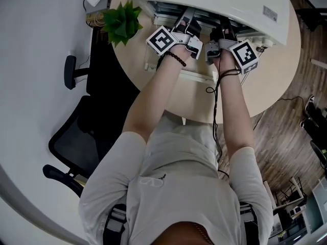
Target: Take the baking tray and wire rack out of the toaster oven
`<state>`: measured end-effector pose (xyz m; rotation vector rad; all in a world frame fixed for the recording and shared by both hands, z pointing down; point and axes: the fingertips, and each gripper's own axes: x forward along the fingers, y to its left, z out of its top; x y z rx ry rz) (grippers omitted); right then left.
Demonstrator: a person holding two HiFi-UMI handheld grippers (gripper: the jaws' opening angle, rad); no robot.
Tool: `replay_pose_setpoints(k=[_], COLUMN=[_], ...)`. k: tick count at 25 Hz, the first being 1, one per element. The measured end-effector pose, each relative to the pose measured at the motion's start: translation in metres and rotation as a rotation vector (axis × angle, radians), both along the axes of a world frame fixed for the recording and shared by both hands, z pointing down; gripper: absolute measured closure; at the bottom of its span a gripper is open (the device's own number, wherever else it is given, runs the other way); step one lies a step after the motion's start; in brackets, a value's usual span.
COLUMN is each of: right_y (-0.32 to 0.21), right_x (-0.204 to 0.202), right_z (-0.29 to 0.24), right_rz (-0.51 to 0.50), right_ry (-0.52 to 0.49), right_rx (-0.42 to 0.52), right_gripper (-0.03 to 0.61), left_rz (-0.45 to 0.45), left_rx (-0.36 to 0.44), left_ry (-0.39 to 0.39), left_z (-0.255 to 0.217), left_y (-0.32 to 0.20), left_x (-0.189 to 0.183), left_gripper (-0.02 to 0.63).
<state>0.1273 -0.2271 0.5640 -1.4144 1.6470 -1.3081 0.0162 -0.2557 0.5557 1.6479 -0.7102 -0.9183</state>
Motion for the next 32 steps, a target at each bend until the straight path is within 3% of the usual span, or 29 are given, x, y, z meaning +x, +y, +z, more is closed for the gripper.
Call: replay_pose_setpoints(k=[5,10,32], right_y=[-0.003,0.0,0.062], right_x=[0.001,-0.002,-0.019], right_z=[-0.001,-0.005,-0.004], right_rz=[0.023,0.045,0.059], right_ry=[-0.064,-0.146,-0.203], right_rx=[0.031,0.07,0.048], right_gripper=[0.545,0.557,0.563], left_rz=[-0.009,0.01,0.029], left_rx=[-0.001,0.008,0.032], left_ry=[0.063,0.068,0.042], left_z=[0.002,0.0,0.004], left_y=[-0.001,0.002,0.065], left_x=[0.0,0.001,-0.016], left_gripper=[0.592,0.601,0.603])
